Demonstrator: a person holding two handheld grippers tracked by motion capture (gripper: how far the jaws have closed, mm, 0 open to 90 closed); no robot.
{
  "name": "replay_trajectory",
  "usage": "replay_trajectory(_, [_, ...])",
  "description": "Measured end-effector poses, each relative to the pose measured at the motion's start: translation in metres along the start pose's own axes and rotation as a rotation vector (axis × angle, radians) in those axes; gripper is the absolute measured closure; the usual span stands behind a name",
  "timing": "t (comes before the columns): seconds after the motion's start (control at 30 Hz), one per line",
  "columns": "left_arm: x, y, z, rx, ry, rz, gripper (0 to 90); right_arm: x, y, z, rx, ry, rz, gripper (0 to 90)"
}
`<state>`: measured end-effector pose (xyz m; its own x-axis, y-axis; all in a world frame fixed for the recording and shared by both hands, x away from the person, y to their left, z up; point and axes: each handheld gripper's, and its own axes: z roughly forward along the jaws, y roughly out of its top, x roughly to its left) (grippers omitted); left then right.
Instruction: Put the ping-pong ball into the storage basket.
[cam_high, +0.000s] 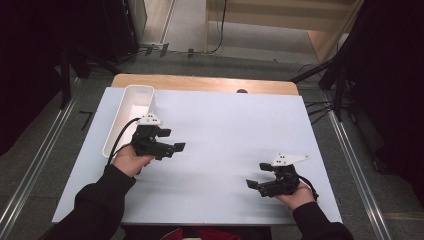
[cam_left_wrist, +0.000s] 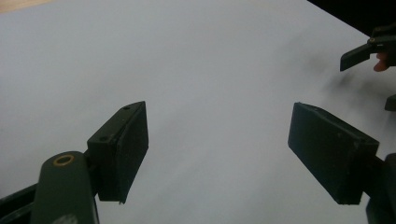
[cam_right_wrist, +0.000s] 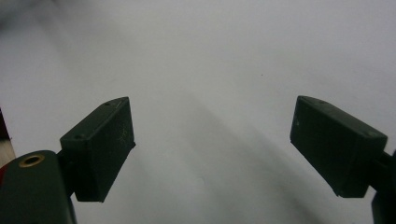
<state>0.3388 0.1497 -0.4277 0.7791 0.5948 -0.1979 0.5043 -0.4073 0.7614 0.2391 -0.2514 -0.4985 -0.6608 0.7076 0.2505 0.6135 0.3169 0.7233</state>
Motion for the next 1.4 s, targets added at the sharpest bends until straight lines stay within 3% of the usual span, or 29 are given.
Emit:
replay_trajectory(0.47, [-0.005,-0.016,-0.002,-0.009,-0.027,0.003,20.6,0.000,0.000,0.000,0.001,-0.009,0.014,12.4])
replay_trajectory(0.97, [-0.016,-0.034,-0.008,-0.010,-0.063,0.085,20.7,0.000,0.000,0.000,-0.001,-0.011,0.011,12.4])
replay_trajectory(1.4, [-0.017,-0.050,-0.011,-0.004,-0.080,0.078,20.7,-0.001,0.000,-0.001,0.000,-0.007,0.020,12.4])
